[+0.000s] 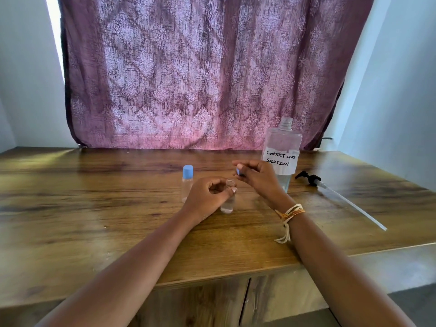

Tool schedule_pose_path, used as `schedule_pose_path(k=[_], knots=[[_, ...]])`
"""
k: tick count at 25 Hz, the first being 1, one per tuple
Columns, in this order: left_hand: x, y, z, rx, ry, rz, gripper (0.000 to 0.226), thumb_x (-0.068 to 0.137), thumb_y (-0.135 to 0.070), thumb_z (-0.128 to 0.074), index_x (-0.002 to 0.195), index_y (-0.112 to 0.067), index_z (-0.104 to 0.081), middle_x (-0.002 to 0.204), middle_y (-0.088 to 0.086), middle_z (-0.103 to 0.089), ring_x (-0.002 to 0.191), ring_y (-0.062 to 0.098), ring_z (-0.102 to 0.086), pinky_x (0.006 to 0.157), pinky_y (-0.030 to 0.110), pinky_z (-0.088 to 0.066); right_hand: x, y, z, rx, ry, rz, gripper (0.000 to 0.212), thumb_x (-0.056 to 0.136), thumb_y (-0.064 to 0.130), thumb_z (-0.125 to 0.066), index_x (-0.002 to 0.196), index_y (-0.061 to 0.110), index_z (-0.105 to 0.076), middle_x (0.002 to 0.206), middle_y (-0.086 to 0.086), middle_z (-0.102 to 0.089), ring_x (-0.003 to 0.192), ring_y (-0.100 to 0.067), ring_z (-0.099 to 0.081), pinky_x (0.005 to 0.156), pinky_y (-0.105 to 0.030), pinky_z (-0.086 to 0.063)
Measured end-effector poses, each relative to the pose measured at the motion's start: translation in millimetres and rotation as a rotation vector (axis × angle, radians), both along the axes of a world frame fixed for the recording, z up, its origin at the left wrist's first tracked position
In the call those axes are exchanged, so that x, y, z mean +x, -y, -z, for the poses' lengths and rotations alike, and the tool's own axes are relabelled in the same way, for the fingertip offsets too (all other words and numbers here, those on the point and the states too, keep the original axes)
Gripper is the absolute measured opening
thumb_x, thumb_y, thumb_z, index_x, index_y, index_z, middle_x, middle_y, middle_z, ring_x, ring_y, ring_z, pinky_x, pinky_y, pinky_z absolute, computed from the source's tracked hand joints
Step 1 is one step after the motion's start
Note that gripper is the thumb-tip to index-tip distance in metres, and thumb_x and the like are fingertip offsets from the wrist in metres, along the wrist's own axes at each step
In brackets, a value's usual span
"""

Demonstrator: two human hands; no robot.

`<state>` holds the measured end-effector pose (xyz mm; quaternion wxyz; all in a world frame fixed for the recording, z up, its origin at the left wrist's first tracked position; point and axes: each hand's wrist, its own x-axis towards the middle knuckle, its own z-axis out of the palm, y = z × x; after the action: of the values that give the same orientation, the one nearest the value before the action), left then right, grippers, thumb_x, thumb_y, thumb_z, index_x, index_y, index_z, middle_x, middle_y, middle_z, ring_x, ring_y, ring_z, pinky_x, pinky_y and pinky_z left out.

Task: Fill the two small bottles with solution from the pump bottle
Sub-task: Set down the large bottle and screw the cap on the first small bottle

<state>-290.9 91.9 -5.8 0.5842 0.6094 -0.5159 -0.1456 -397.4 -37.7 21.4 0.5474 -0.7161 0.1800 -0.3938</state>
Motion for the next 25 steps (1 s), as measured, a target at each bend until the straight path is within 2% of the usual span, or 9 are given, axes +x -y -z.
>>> schedule_pose_path(k=[2, 4, 6, 9, 12, 14, 18, 22, 25], knots=[[-0.2, -0.8, 0.0, -0.003, -0.015, 0.009, 0.012, 0.083, -0.016, -0.074, 0.093, -0.023, -0.075, 0.094, 0.003, -0.077, 0.093, 0.02, -0.072, 0.087, 0.033, -0.057, -2.0, -3.5, -5.9, 0.276, 0.143, -0.134, 0.014, 0.09, -0.006, -0.057, 0.093, 0.003, -0.068, 0.095, -0.012, -0.069, 0.084, -0.019, -0.068, 0.081, -0.024, -0.058], [1.2, -1.2, 0.1, -0.002, -0.011, 0.004, 0.012, 0.083, -0.017, -0.073, 0.094, -0.022, -0.075, 0.095, 0.002, -0.077, 0.094, 0.018, -0.072, 0.087, 0.03, -0.056, -1.6, -5.7, -6.3, 0.327, 0.173, -0.2, 0.023, 0.086, -0.015, -0.056, 0.098, 0.001, -0.067, 0.093, -0.013, -0.069, 0.085, -0.019, -0.07, 0.08, -0.023, -0.059], [1.4, -1.5, -0.2, 0.0, -0.013, -0.001, 0.012, 0.083, -0.017, -0.073, 0.095, -0.02, -0.076, 0.095, 0.0, -0.077, 0.094, 0.017, -0.072, 0.086, 0.028, -0.055, 0.0, -7.8, -3.0, 0.274, 0.17, -0.188, 0.024, 0.083, -0.014, -0.06, 0.1, 0.002, -0.067, 0.09, -0.014, -0.07, 0.084, -0.02, -0.07, 0.079, -0.024, -0.059], [1.4, -0.2, 0.4, 0.003, -0.029, 0.004, 0.011, 0.083, -0.016, -0.073, 0.09, -0.026, -0.075, 0.093, 0.001, -0.077, 0.094, 0.021, -0.072, 0.089, 0.035, -0.056, -1.0, -9.4, -3.2, 0.214, 0.182, -0.183, 0.016, 0.079, -0.004, -0.069, 0.092, 0.006, -0.069, 0.081, -0.007, -0.072, 0.077, -0.015, -0.069, 0.074, -0.025, -0.058], [3.3, 1.1, 1.0, 0.027, -0.04, -0.015, 0.008, 0.084, -0.023, -0.072, 0.088, -0.029, -0.075, 0.091, 0.002, -0.078, 0.093, 0.023, -0.072, 0.091, 0.042, -0.056, -4.6, -9.5, -5.7, 0.181, 0.17, -0.296, 0.018, 0.079, -0.011, -0.064, 0.086, 0.005, -0.066, 0.078, -0.003, -0.074, 0.073, -0.013, -0.07, 0.069, -0.023, -0.058], [3.5, 1.5, 0.7, 0.029, -0.039, -0.024, 0.007, 0.084, -0.027, -0.072, 0.09, -0.027, -0.076, 0.089, 0.0, -0.078, 0.091, 0.021, -0.072, 0.09, 0.043, -0.056, -6.0, -10.4, -5.9, 0.117, 0.129, -0.337, 0.021, 0.079, -0.014, -0.065, 0.085, 0.006, -0.065, 0.08, -0.004, -0.073, 0.077, -0.015, -0.07, 0.073, -0.025, -0.058], [2.2, -0.3, -0.3, 0.032, -0.014, -0.012, 0.009, 0.084, -0.026, -0.073, 0.092, -0.027, -0.075, 0.087, -0.003, -0.077, 0.088, 0.017, -0.071, 0.086, 0.037, -0.055, -7.0, -10.7, -5.4, 0.025, 0.075, -0.357, 0.018, 0.068, -0.001, -0.071, 0.082, 0.009, -0.068, 0.088, -0.009, -0.074, 0.092, -0.026, -0.069, 0.083, -0.031, -0.057], [1.5, -2.0, -1.4, 0.033, 0.022, -0.017, 0.011, 0.084, -0.024, -0.072, 0.093, -0.028, -0.075, 0.09, -0.002, -0.077, 0.09, 0.017, -0.071, 0.085, 0.035, -0.054, -10.2, -7.7, -5.7, -0.054, 0.003, -0.365, 0.017, 0.071, 0.001, -0.072, 0.083, 0.012, -0.07, 0.1, -0.025, -0.07, 0.102, -0.038, -0.065, 0.084, -0.034, -0.057], [1.9, -1.4, -0.7, 0.029, 0.049, -0.025, 0.009, 0.083, -0.026, -0.073, 0.092, -0.027, -0.076, 0.086, -0.001, -0.077, 0.085, 0.016, -0.07, 0.081, 0.037, -0.053, -10.6, -7.5, -6.2, -0.117, -0.004, -0.296, 0.019, 0.069, 0.0, -0.078, 0.075, 0.015, -0.067, 0.087, -0.017, -0.071, 0.083, -0.029, -0.068, 0.074, -0.031, -0.057]])
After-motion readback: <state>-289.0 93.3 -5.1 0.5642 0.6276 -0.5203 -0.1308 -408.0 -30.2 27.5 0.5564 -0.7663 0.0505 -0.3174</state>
